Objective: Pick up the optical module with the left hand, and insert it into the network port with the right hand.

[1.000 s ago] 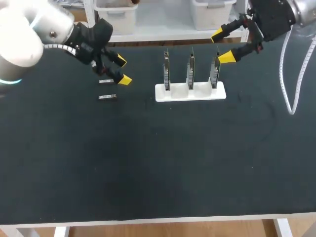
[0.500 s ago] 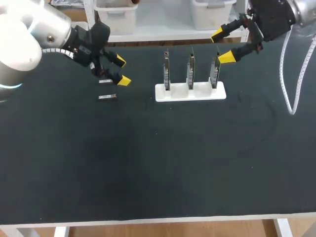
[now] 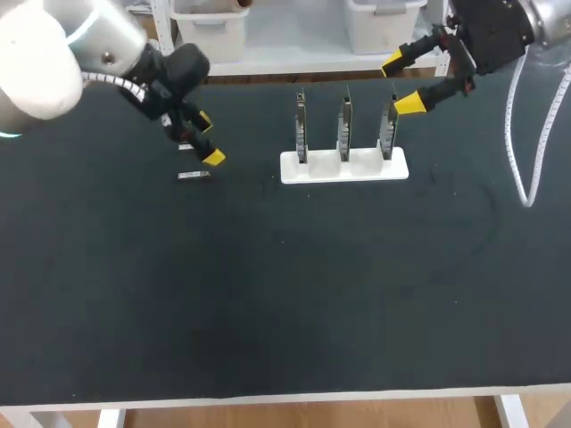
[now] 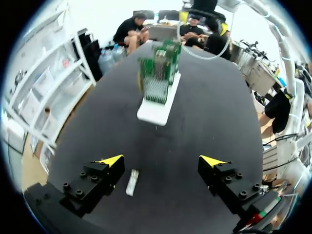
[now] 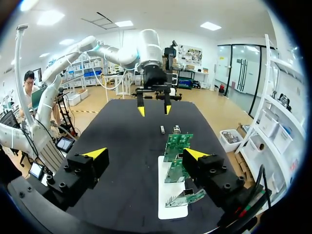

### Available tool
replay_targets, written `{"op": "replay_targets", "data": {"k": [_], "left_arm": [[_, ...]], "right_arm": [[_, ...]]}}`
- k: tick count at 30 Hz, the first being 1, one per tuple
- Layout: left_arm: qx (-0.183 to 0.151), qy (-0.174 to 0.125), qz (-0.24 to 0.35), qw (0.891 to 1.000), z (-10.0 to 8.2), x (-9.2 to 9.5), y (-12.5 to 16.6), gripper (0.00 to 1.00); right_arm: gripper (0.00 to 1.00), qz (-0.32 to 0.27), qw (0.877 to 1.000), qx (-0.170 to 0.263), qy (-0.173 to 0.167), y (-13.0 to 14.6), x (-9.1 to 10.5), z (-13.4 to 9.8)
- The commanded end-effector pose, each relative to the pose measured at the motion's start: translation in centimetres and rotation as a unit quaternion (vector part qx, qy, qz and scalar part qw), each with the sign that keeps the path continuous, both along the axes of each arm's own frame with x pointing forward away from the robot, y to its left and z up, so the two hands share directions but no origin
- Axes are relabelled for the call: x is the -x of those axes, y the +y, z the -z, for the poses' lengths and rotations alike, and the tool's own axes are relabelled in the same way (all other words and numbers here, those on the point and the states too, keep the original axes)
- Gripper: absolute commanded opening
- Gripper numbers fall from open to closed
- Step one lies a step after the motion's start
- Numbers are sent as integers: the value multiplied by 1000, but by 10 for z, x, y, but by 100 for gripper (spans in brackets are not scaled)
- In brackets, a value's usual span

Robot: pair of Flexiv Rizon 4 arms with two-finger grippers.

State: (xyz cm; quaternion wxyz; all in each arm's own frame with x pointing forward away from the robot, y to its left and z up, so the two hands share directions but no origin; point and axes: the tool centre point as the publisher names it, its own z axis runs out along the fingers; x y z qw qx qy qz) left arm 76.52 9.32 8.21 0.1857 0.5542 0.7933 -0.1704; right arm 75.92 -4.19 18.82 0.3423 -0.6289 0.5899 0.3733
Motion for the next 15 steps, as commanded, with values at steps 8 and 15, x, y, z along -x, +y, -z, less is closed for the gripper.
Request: {"op": "replay_targets", "data": {"k": [8, 15], "left_arm": [[-9, -13, -37, 999, 11, 37, 35, 100], [29, 3, -21, 999, 23, 39, 28, 100]], "right_arm": [[100, 2, 1000, 1, -1, 0, 2, 0], [100, 2, 1000, 1, -1, 0, 2, 0]]}}
